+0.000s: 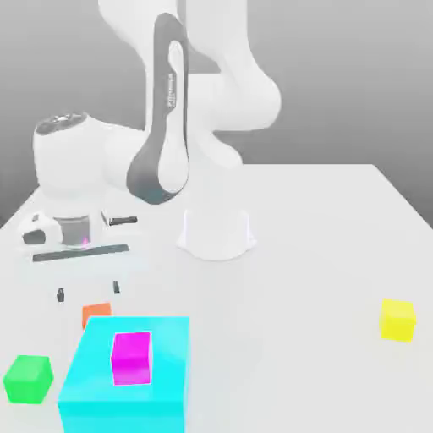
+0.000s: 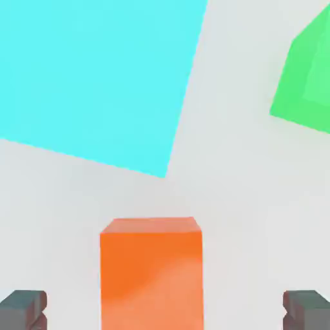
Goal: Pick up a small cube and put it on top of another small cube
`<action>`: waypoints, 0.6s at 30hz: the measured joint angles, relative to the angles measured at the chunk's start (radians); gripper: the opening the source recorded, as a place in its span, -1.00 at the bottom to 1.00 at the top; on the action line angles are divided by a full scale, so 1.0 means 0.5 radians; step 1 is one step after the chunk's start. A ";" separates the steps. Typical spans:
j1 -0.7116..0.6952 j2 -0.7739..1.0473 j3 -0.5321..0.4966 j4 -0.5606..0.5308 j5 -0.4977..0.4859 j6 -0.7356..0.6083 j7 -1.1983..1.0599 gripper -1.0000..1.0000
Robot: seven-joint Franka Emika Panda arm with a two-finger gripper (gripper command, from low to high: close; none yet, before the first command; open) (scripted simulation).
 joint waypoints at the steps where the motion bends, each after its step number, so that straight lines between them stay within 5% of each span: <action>1: -0.029 0.037 0.043 0.010 0.066 0.025 -0.051 0.00; 11: -0.568 0.402 0.718 0.101 0.626 0.288 -0.474 0.00; 12: -0.606 0.426 0.763 0.106 0.653 0.306 -0.493 -1.00; 18: -0.628 0.438 0.788 0.108 0.666 0.311 -0.502 -1.00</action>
